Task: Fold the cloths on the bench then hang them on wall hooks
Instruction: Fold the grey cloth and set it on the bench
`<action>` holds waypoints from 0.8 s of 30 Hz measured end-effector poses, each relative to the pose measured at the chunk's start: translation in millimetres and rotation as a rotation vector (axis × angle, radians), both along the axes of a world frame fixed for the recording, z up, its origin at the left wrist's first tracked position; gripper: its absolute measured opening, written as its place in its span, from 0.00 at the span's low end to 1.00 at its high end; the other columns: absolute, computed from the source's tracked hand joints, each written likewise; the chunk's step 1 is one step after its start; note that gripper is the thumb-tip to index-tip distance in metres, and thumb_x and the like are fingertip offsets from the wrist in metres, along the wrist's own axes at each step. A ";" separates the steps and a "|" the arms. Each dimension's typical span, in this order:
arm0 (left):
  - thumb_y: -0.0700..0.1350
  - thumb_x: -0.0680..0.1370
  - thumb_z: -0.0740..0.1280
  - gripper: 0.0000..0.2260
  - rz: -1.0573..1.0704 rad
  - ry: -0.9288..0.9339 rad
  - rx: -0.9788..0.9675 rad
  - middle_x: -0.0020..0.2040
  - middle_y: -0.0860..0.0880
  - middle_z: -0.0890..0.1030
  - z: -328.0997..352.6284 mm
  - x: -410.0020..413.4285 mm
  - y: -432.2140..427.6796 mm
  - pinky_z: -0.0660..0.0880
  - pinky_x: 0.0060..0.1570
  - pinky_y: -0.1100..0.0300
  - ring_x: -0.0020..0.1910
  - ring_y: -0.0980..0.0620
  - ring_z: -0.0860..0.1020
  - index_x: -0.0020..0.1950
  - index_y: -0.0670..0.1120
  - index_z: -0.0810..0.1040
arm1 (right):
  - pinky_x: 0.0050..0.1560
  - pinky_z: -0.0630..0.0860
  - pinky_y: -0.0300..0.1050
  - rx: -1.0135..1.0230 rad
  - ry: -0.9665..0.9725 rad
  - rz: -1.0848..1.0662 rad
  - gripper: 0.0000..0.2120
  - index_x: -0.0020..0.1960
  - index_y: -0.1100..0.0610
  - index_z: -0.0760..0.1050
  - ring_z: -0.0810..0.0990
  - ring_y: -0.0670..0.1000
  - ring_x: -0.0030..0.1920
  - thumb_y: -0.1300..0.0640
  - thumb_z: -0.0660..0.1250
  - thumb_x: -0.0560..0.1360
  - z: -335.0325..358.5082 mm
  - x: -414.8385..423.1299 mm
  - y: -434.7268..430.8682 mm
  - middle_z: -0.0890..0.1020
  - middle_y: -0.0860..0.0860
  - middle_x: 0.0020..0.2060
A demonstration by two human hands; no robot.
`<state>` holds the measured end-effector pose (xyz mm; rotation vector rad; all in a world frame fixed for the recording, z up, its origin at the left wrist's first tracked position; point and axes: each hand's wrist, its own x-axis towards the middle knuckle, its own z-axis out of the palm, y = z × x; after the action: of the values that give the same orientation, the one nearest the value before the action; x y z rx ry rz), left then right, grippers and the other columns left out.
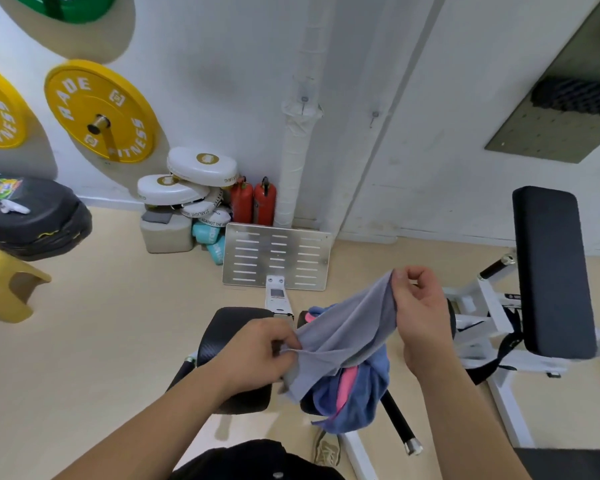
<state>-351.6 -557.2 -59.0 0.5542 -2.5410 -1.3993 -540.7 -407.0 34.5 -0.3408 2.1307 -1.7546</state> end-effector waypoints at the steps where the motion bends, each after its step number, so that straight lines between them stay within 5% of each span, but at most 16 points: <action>1: 0.41 0.71 0.70 0.10 0.031 -0.022 0.008 0.41 0.58 0.82 0.6 4.6 -5.7 0.79 0.43 0.61 0.42 0.58 0.81 0.40 0.57 0.83 | 0.45 0.74 0.49 0.008 0.021 -0.013 0.07 0.45 0.48 0.74 0.76 0.51 0.40 0.51 0.65 0.83 -2.2 -1.8 2.0 0.80 0.51 0.33; 3: 0.41 0.72 0.70 0.08 0.108 -0.050 -0.002 0.42 0.58 0.84 10.8 10.4 -21.2 0.79 0.45 0.63 0.44 0.59 0.82 0.41 0.55 0.84 | 0.47 0.74 0.51 0.022 0.055 -0.022 0.07 0.45 0.47 0.75 0.78 0.51 0.42 0.50 0.66 0.83 -5.3 -5.8 5.5 0.82 0.58 0.38; 7: 0.38 0.72 0.71 0.09 0.285 0.052 -0.063 0.38 0.56 0.84 53.6 9.3 -60.7 0.75 0.37 0.68 0.37 0.57 0.80 0.40 0.53 0.83 | 0.48 0.75 0.50 -0.042 0.064 -0.053 0.06 0.49 0.52 0.75 0.79 0.50 0.44 0.52 0.64 0.84 -3.7 -17.2 5.5 0.83 0.53 0.41; 10: 0.38 0.73 0.70 0.09 0.302 0.021 -0.118 0.38 0.56 0.83 66.0 12.2 -82.2 0.77 0.38 0.62 0.34 0.57 0.78 0.41 0.53 0.82 | 0.46 0.75 0.52 -0.117 0.062 -0.101 0.09 0.45 0.47 0.74 0.77 0.51 0.43 0.53 0.63 0.84 -0.8 -20.5 -3.8 0.81 0.53 0.41; 13: 0.38 0.75 0.70 0.12 0.306 -0.023 -0.155 0.39 0.60 0.83 69.5 18.8 -91.0 0.77 0.40 0.62 0.37 0.57 0.81 0.41 0.56 0.82 | 0.37 0.73 0.49 -0.042 0.162 -0.093 0.06 0.48 0.50 0.73 0.74 0.53 0.38 0.53 0.63 0.84 -2.3 -19.4 -9.5 0.79 0.55 0.38; 15: 0.38 0.76 0.71 0.13 0.385 0.066 -0.166 0.40 0.63 0.84 83.4 21.0 -94.3 0.74 0.41 0.71 0.39 0.61 0.81 0.43 0.58 0.83 | 0.39 0.72 0.48 -0.045 0.245 -0.129 0.05 0.50 0.52 0.73 0.74 0.51 0.37 0.53 0.63 0.84 -0.6 -19.3 -10.8 0.80 0.51 0.37; 18: 0.37 0.77 0.72 0.14 0.421 0.166 -0.191 0.43 0.59 0.85 98.9 26.4 -98.8 0.79 0.49 0.65 0.45 0.60 0.83 0.45 0.58 0.83 | 0.46 0.73 0.48 -0.038 0.331 -0.162 0.04 0.51 0.51 0.74 0.77 0.48 0.41 0.51 0.64 0.83 0.9 -23.1 -13.4 0.81 0.48 0.40; 21: 0.36 0.77 0.72 0.19 0.376 0.076 -0.269 0.43 0.61 0.84 102.0 32.1 -95.9 0.79 0.49 0.64 0.43 0.64 0.81 0.43 0.63 0.80 | 0.45 0.72 0.51 0.003 0.331 -0.125 0.05 0.49 0.47 0.73 0.76 0.52 0.40 0.49 0.64 0.83 -5.8 -23.0 -16.4 0.80 0.51 0.38; 24: 0.35 0.77 0.72 0.13 0.446 0.206 -0.239 0.43 0.63 0.84 110.1 31.9 -96.7 0.76 0.48 0.73 0.45 0.64 0.82 0.48 0.54 0.85 | 0.44 0.72 0.51 -0.012 0.360 -0.171 0.05 0.51 0.49 0.72 0.76 0.52 0.40 0.50 0.63 0.84 -5.7 -22.6 -20.9 0.79 0.50 0.39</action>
<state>-319.8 -653.9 51.1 0.8199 -2.1989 -0.9308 -563.3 -427.8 28.8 -0.5254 2.4616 -1.9212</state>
